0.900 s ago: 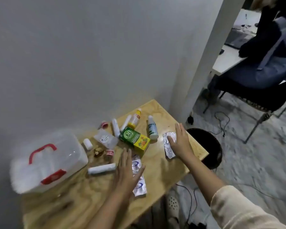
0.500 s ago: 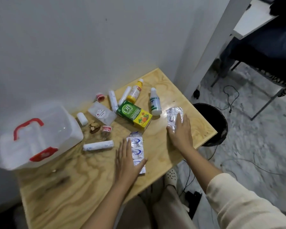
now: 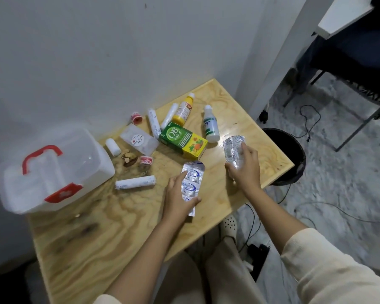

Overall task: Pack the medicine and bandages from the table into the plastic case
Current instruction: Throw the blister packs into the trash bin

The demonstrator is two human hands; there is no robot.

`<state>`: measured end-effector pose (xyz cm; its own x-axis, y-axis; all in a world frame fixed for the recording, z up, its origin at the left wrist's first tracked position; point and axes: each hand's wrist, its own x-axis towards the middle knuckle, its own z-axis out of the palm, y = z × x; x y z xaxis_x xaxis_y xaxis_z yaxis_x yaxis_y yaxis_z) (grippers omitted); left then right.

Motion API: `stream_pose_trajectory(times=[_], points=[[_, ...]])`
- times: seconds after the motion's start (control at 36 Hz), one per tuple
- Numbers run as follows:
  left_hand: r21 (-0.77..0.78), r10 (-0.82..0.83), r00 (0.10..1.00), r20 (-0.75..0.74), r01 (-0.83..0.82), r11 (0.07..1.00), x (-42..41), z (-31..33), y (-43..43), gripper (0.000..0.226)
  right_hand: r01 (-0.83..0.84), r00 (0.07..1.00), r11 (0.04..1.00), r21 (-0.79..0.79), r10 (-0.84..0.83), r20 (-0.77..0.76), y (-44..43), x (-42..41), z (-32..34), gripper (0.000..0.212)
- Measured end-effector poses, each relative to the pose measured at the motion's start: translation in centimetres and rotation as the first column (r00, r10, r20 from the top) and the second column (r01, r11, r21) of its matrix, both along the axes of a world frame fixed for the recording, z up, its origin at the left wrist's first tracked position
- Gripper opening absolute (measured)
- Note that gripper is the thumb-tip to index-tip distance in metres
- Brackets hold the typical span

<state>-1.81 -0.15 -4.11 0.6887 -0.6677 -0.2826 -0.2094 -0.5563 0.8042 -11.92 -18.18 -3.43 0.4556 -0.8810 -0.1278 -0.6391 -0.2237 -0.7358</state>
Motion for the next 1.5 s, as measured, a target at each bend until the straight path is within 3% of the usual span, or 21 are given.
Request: stream_pose_trajectory(times=[0.36, 0.72, 0.92, 1.19, 1.5], points=[[-0.142, -0.170, 0.983, -0.074, 0.158, 0.977, -2.0, 2.6, -2.5, 0.076, 0.154, 0.979, 0.987, 0.042, -0.159, 0.125, -0.4, -2.6, 2.5, 0.076], [-0.215, -0.375, 0.927, 0.001, 0.366, 0.905, -4.0, 7.4, -18.2, 0.075, 0.309, 0.940, 0.951, 0.010, -0.307, 0.148, -10.3, -9.0, 7.2, 0.073], [-0.161, -0.441, 0.897, -0.036, 0.430, 0.888, -5.5, 6.6, -28.9, 0.072, 0.324, 0.932, 0.939, 0.118, -0.338, 0.132, -17.2, -11.9, 5.9, 0.066], [-0.020, -0.466, 0.879, -0.098, 0.467, 0.884, -7.6, 0.9, -40.7, 0.071, 0.346, 0.932, 0.913, 0.217, -0.360, 0.029, -26.2, -14.4, -1.2, 0.064], [0.216, -0.581, 0.803, -0.134, 0.596, 0.774, -9.2, -6.3, -45.7, 0.072, 0.360, 0.928, 0.886, 0.291, -0.371, -0.019, -30.9, -15.9, -7.7, 0.061]])
